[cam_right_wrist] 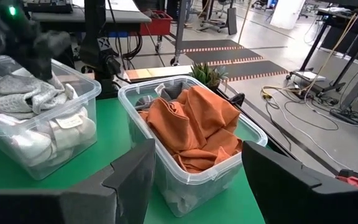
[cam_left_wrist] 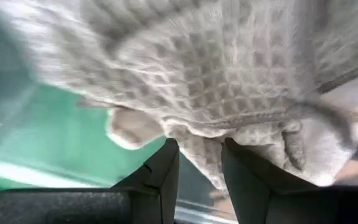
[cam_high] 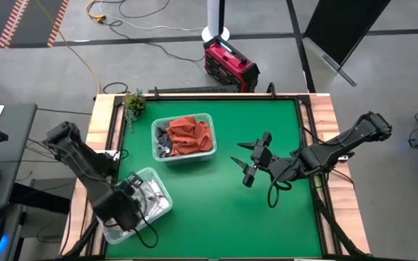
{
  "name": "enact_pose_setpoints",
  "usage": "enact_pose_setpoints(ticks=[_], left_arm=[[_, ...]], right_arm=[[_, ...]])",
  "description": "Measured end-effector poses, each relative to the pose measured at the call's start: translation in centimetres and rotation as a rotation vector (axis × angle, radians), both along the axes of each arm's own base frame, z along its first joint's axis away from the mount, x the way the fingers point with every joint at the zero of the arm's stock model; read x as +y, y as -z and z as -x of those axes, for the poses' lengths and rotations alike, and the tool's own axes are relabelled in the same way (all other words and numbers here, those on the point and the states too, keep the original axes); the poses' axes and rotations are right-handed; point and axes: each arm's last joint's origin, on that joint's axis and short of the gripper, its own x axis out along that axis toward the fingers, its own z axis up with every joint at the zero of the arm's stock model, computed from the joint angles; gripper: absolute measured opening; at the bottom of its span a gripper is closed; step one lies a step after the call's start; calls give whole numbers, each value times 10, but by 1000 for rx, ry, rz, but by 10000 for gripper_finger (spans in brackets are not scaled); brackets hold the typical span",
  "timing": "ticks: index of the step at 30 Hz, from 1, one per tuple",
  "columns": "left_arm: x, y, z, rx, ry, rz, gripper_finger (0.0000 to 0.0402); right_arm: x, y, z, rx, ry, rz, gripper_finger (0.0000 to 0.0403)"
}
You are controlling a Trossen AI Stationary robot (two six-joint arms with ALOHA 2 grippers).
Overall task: Sort towels by color in basket
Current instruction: Put the light gray towel into the bottom transparent bin, then return to Home Position
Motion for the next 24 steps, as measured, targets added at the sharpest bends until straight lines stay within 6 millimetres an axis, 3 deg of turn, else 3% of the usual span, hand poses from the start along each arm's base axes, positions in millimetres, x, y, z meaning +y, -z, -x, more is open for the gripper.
enact_pose_setpoints(ticks=[6,11,15,20,24], left_arm=[[13,-38,6,-237,-55,60,112],[23,-65,1,-703,-172,138,112],[40,-83,-9,-879,-294,222,112],[71,-91,-13,-1015,-340,197,112],[90,-75,-22,-1206,-351,266,112]], right_arm=[[0,0,0,1,-1,0,270],[0,5,2,64,-9,49,270],[-7,20,5,93,12,50,270],[-24,33,16,56,34,17,270],[-34,41,31,-31,-4,-14,270]])
